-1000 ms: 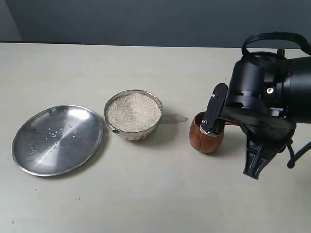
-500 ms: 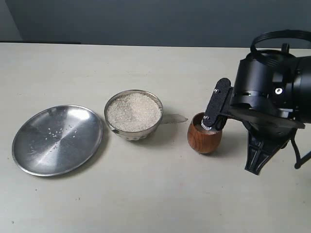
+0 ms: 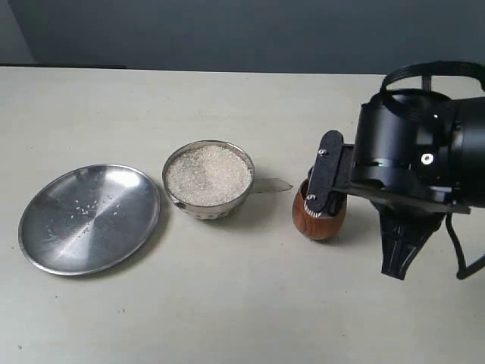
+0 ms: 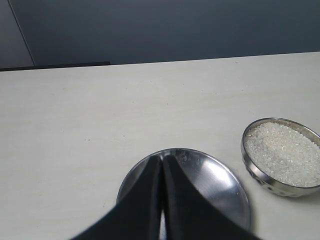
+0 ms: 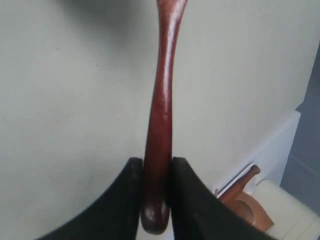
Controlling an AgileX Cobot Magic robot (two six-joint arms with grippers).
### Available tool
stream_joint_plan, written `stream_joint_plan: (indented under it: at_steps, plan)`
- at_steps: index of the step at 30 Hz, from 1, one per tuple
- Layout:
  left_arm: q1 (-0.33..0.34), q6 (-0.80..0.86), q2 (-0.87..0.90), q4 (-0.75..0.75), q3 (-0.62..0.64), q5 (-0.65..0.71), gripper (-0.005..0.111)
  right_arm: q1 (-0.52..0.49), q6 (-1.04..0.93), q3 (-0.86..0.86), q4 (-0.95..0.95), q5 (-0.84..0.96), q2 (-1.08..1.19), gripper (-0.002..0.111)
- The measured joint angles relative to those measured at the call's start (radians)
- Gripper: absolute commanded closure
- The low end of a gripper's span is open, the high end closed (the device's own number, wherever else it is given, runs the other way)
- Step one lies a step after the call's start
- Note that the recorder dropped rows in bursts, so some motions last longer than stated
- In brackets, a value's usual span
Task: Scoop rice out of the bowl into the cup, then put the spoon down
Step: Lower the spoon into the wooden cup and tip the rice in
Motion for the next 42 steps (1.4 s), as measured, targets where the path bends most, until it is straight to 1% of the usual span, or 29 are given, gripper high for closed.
stream_joint_plan:
  at_steps: [3, 23, 37, 39, 42]
  plan:
    - [0.000, 0.000, 0.000, 0.000, 0.000, 0.000, 0.106, 0.022, -0.016, 0.000, 0.000, -0.002, 0.000, 0.109]
    - [0.000, 0.000, 0.000, 0.000, 0.000, 0.000, 0.106, 0.024, 0.010, 0.000, -0.039, -0.002, -0.001, 0.109]
    - [0.000, 0.000, 0.000, 0.000, 0.000, 0.000, 0.106, 0.024, 0.000, 0.000, 0.014, -0.002, -0.001, 0.109]
    - [0.000, 0.000, 0.000, 0.000, 0.000, 0.000, 0.106, 0.024, 0.018, 0.000, 0.011, -0.002, -0.001, 0.109]
    - [0.000, 0.000, 0.000, 0.000, 0.000, 0.000, 0.106, 0.024, 0.110, 0.000, -0.023, -0.002, -0.001, 0.109]
